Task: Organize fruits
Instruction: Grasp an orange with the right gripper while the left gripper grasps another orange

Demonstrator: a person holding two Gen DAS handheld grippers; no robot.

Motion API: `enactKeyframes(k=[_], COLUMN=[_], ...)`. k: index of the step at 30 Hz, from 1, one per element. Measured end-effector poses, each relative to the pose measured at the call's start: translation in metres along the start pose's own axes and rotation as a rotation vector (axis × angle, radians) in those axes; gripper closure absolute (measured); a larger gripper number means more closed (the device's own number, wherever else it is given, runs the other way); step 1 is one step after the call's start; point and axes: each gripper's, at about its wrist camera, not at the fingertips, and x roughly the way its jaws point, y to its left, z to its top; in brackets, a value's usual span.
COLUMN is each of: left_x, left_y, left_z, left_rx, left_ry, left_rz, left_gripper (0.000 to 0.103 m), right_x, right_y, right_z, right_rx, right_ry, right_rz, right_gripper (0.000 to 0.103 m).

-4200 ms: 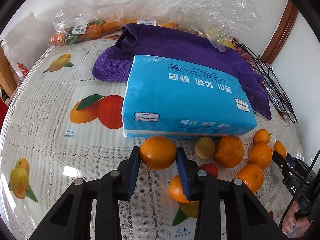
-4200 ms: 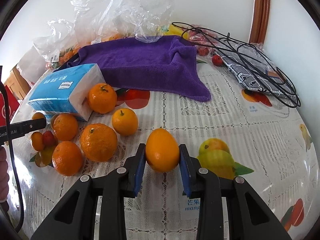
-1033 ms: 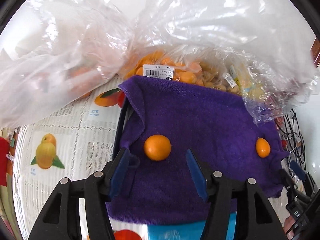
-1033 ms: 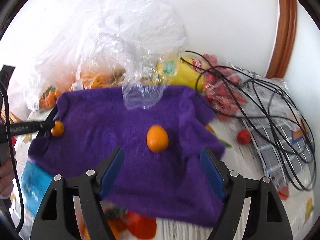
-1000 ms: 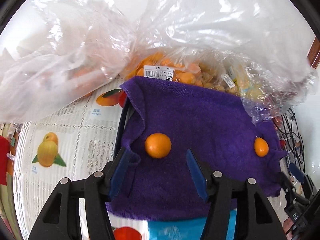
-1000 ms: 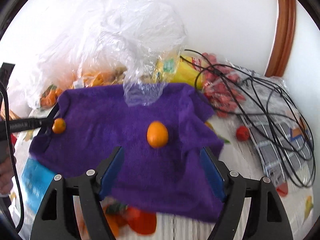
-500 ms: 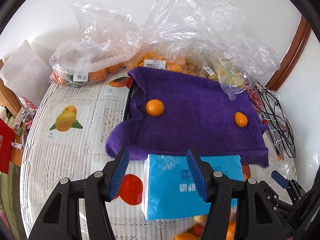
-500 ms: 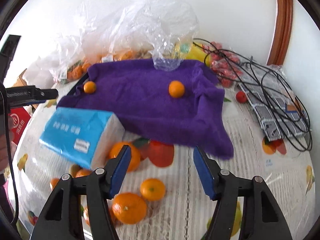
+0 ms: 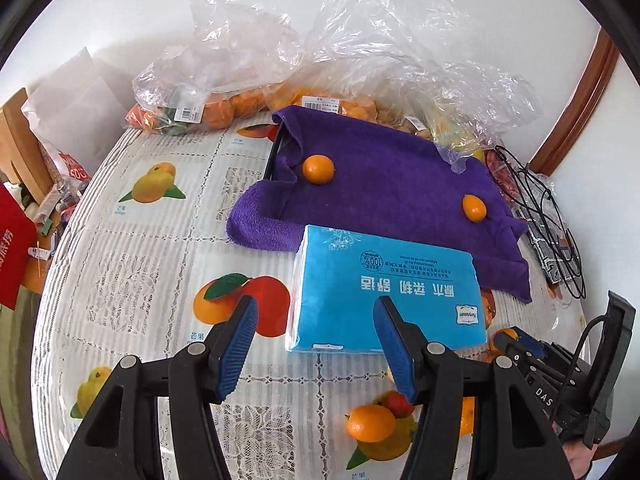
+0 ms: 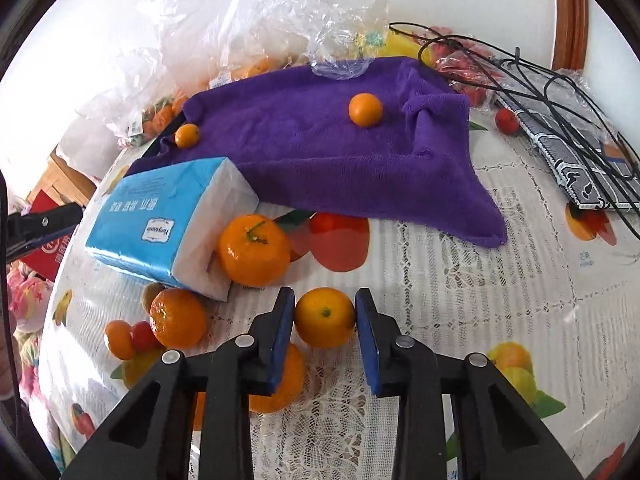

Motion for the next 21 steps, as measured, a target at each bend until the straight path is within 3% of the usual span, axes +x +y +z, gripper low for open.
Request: enactKeyframes(k=[10,21], left_x=[0.006,0.019], left_y=[-0.011,-0.02], left_z=[-0.036,-0.081], left_rx=[0.053,0.112], left_ry=[0.048,0.074], left_rz=[-0.073,-0.152], left_gripper=[0.045,0.045], right_x=[-0.032,-0.022], right_y=[-0.004,-0.01], right_z=[-0.016,-0.042], right_rx=[-0.007,-0.01], right_ry=[-0.07,-0.083], right_rz=[-0.056,-0.065], right_gripper=[0.072,0.071])
